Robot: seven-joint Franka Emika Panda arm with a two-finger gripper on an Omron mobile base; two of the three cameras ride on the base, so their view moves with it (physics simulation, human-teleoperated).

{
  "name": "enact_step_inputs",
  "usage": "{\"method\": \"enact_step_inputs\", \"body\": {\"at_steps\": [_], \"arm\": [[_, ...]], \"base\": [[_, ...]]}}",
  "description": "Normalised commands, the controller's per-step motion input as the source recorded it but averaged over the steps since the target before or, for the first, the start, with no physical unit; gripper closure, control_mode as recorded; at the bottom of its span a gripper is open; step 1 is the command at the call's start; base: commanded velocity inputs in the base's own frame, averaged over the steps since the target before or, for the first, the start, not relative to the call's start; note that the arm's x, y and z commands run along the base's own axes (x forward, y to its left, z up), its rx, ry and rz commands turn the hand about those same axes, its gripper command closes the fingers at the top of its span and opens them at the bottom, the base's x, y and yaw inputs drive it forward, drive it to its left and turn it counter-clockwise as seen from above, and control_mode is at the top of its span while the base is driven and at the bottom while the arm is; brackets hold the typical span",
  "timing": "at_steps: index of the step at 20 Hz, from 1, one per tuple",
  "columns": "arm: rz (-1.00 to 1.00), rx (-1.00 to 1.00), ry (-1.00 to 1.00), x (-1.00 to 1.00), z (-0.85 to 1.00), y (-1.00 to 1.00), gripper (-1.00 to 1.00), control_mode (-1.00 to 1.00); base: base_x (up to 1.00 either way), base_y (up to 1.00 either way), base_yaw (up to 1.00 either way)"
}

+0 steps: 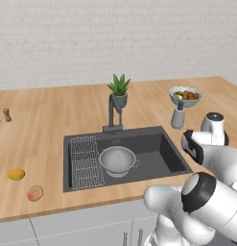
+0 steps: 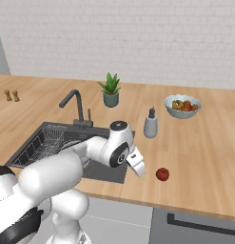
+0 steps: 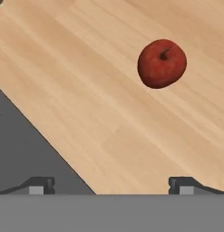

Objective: Put the colander in the sink, put the mango, peach, apple in the colander, and turn on the sink faucet and pour water over the colander.

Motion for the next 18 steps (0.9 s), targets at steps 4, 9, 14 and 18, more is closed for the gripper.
{"method": "enact_step_inputs", "body": {"at_steps": [4,9,14,18], "arm": [[0.00,0.00,0.03,0.00,0.00,-0.77,-1.00,-1.00],[0.00,0.00,0.05,0.00,0.00,-0.56,-1.00,-1.00],[0.00,0.00,0.01,0.00,0.00,-0.29,-1.00,-1.00],[0.00,0.00,0.00,0.00,-0.15,-0.10,-1.00,-1.00]], "base": [[0.00,0.00,0.00],[0.00,0.00,0.00],[0.00,0.00,0.00],[0.00,0.00,0.00]]}}
